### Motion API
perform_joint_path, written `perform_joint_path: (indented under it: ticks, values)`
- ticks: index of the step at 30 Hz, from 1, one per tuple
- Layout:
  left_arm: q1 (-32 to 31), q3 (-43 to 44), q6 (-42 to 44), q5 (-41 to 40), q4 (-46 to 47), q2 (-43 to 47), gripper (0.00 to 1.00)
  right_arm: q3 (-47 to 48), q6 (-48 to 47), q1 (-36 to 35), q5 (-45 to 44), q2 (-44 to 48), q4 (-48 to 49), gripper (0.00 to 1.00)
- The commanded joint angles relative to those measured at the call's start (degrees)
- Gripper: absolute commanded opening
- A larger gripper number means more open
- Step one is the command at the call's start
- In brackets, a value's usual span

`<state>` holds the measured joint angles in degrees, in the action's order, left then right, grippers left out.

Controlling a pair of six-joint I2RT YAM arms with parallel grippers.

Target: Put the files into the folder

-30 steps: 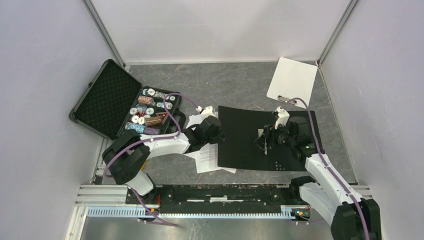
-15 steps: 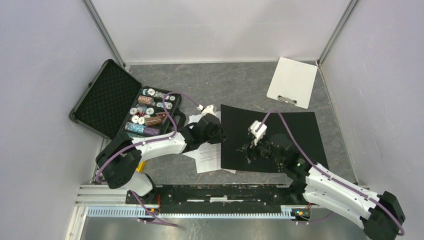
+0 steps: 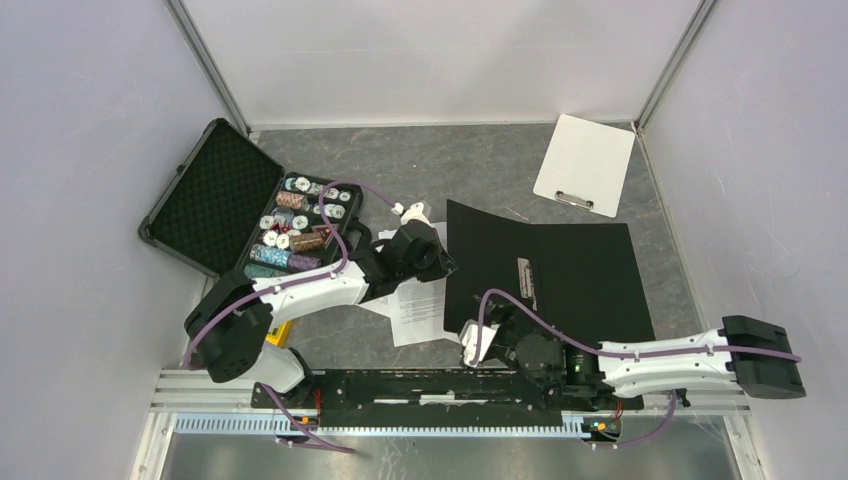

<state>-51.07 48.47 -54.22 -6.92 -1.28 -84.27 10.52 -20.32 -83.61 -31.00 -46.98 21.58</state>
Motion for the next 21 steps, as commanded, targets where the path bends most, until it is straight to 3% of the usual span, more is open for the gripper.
perform_joint_path:
  ticks: [1,12,16,21]
  values:
    - [0.96,2.33,-1.02,-3.86,-3.77,-0.72,0.02,-0.87,-7.17,-4.35,-11.48,-4.32,10.76,0.87]
    - [2.03,2.42,-0.17,-6.20,-4.33,-2.00,0.02,-0.77,-7.54,-7.63,-12.35,-9.98,13.63,0.86]
    - [2.07,2.27,0.99,-7.40,-4.95,-3.54,0.03,-0.07,-5.11,-7.66,-14.78,-8.86,9.67,0.86]
    - [2.04,1.72,1.13,-7.44,-4.67,-5.91,0.12,-2.06,-0.62,-7.46,-14.95,-3.05,8.79,0.86]
